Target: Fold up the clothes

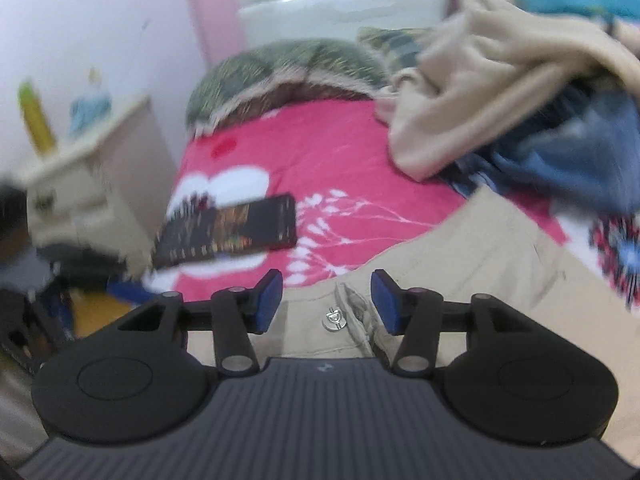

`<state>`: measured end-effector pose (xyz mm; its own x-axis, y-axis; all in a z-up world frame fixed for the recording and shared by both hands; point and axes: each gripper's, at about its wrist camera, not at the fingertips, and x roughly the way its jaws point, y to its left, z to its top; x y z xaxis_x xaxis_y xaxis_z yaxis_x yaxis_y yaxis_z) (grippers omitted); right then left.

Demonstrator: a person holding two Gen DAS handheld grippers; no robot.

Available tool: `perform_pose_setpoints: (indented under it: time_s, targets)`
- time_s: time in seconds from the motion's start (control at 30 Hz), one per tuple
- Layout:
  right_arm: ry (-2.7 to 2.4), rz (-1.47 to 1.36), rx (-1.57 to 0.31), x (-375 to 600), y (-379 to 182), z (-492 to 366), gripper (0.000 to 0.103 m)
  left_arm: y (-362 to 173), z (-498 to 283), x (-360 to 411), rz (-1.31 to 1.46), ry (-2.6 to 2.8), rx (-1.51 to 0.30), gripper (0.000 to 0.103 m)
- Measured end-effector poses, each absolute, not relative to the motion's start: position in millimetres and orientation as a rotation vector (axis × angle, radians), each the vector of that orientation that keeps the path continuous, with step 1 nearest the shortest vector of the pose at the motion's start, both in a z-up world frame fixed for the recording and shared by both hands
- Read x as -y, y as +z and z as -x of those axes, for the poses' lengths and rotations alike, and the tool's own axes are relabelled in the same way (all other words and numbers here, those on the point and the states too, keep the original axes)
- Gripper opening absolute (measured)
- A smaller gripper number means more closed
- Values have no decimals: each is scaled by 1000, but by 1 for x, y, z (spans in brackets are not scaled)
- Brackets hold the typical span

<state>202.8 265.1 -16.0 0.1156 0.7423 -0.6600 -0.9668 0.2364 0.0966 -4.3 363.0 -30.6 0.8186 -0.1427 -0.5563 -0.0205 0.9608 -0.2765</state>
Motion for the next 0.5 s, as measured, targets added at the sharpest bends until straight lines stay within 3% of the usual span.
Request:
perform_pose_setpoints:
  time_s: [0.07, 0.5]
  targets:
    - [1323, 454, -648, -268, -16, -197, 39, -36, -9, -361, 271, -79, -639, 63]
    - [1311, 425, -775, -262, -38, -211, 39, -42, -27, -371, 329, -102, -683, 62]
